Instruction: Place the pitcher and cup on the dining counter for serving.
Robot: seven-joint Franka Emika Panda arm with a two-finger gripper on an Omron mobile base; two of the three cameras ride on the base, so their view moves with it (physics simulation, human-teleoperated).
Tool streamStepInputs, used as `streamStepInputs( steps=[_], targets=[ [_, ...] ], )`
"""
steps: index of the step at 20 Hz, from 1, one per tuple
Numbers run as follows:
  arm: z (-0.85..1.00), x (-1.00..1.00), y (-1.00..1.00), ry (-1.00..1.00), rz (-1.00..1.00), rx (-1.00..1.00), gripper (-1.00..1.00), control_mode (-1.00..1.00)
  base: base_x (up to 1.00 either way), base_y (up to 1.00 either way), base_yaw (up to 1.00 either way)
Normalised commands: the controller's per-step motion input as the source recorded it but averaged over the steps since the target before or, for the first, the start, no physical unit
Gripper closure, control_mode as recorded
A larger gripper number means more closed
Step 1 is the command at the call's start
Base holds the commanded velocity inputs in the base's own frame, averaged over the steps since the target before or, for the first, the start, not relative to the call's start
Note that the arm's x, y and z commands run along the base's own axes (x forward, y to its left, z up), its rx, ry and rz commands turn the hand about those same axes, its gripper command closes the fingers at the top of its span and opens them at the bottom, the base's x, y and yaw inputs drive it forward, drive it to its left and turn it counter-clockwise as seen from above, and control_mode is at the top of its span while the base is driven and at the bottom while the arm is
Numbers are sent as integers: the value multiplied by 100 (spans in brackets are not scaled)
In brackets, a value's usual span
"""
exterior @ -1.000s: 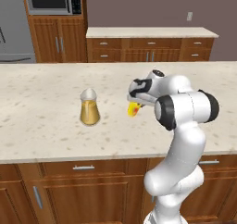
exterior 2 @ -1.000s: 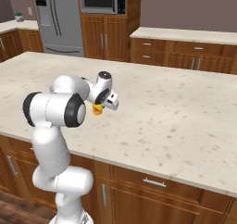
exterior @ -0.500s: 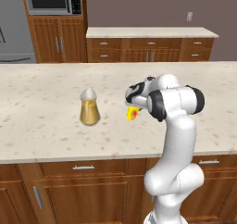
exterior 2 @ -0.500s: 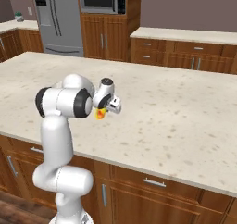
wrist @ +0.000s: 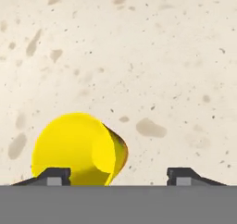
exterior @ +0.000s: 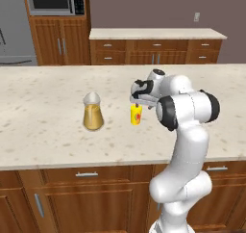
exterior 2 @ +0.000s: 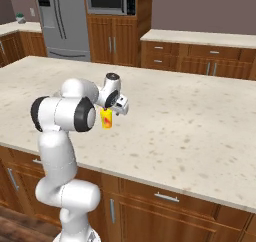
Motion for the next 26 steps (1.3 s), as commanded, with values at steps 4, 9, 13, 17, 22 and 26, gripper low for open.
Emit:
streamStepInputs(
  steps=[4,9,13,17,22,26],
  targets=[
    [64,-99,14,-25,0,0,-100,-100,0,0,0],
    [39,-100,12,-35,5,0,-100,-100,0,0,0],
    [24,-100,8,-34,3,0,-100,-100,0,0,0],
    [34,-100,9,-28,1,0,-100,-100,0,0,0],
    [50,-100,1,-7,0,0,-100,-100,0,0,0],
    [51,-87,-11,-30,-9,0,-100,-100,0,0,0]
  ],
)
